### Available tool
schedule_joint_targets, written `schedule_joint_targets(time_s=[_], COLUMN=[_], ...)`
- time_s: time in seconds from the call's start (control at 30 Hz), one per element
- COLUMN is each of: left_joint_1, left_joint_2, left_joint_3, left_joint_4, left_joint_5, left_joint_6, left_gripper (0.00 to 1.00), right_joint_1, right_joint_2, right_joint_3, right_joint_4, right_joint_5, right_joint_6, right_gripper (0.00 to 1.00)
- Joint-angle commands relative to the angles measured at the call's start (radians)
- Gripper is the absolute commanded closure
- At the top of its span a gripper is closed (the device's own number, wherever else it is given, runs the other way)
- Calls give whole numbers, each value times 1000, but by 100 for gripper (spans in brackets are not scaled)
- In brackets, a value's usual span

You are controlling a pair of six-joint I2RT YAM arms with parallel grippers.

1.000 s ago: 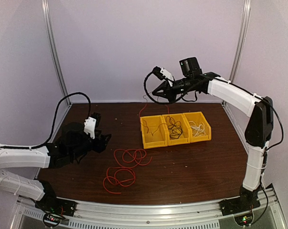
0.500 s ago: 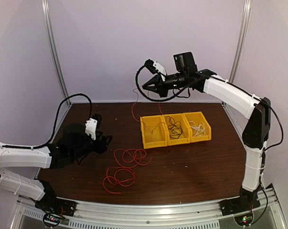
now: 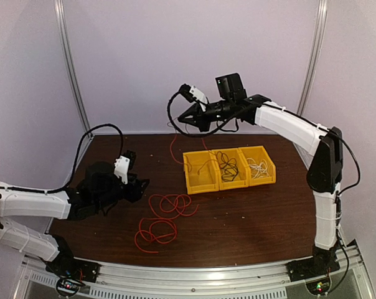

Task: Untangle the cables
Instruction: Place the untangled cable in the bin.

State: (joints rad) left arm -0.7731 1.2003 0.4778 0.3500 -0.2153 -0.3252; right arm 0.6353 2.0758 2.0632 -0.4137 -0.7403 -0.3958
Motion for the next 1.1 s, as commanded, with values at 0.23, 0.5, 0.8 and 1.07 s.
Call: schedule_joint_targets(time_s=[0.23,0.5,0.8,1.07], left_joint_1=[6,6,6,8], left_joint_2=[43,65,74,120], left_joint_3=[-4,-12,1,8], left_joint_4=[85,110,98,194], left_joint_5=[38,51,61,9], left_joint_6=[-14,-20,-21,5], left_gripper=[42,42,42,35], right_joint_1=[92,110,42,-24], right_joint_2=[15,-1,-20,-75], right_joint_3=[107,86,2,-74], right_joint_4=[-19,-48,-24,31], right_joint_5=[107,190,161,115], right_joint_6=[-73,-134,-85,-41], right_gripper=[100,100,100,100])
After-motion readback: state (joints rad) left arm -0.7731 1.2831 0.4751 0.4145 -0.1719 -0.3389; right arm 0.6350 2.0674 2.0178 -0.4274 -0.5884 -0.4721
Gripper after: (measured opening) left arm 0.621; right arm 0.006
